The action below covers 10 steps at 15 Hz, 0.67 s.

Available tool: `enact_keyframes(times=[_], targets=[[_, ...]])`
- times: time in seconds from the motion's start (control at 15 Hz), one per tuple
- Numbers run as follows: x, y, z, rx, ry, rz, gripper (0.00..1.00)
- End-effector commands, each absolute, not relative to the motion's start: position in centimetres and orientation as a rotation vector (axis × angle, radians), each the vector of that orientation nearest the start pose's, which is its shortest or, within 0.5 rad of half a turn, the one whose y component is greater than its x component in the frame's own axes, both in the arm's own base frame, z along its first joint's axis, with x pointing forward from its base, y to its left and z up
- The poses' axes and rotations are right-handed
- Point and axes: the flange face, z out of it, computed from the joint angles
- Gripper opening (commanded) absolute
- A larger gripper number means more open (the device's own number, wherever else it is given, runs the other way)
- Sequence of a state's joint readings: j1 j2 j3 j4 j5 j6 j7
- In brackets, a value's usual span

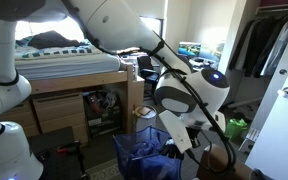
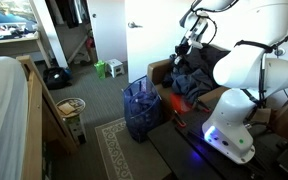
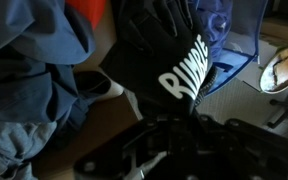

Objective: Put the black thing in the laundry hamper

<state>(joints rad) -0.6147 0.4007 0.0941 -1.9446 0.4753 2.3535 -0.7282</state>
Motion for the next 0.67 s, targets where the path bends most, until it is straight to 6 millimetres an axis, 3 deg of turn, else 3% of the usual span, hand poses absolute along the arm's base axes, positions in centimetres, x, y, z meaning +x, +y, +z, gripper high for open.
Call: enact_keyframes(times=[0.0, 0.33, 0.4, 0.6], targets=[[54.0, -30.2, 27.9, -2.817, 0.185, -0.313, 0.08], [53.7, -30.3, 28.1, -2.819, 0.178, -0.312, 0.08], [53.7, -30.5, 27.9, -2.797, 0.179, -0.309, 0.02], [54.7, -28.7, 27.7, -2.797, 0.128, -0.291, 0.02]])
